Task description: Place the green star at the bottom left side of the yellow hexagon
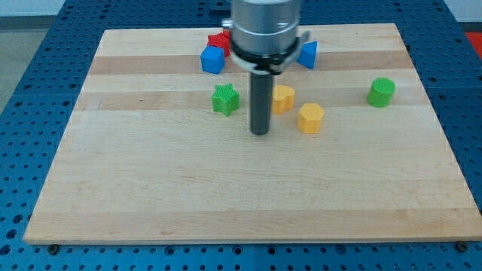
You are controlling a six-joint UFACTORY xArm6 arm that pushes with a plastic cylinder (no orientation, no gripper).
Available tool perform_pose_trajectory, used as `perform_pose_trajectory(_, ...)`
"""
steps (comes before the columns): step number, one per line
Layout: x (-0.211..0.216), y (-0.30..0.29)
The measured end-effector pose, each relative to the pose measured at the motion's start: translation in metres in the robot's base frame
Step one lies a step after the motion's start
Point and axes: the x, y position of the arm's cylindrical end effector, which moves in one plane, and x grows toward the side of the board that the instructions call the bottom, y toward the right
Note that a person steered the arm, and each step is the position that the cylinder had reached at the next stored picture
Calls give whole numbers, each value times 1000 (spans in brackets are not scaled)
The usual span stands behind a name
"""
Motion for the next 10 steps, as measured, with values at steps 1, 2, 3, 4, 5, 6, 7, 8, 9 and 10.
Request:
perform_pose_trajectory(1,0,-47)
perform_pose_trajectory(2,-12,-87)
perform_pose_trajectory(3,-41,-103)
perform_pose_trajectory(4,-70,-103)
perform_pose_trajectory(5,-85,-90)
perform_pose_trajectory(6,-85,-69)
perform_pose_trajectory(7,-76,-48)
perform_pose_trajectory(8,-65,-36)
perform_pose_trajectory(9,-55,-32)
perform_pose_trajectory(10,-47,-27)
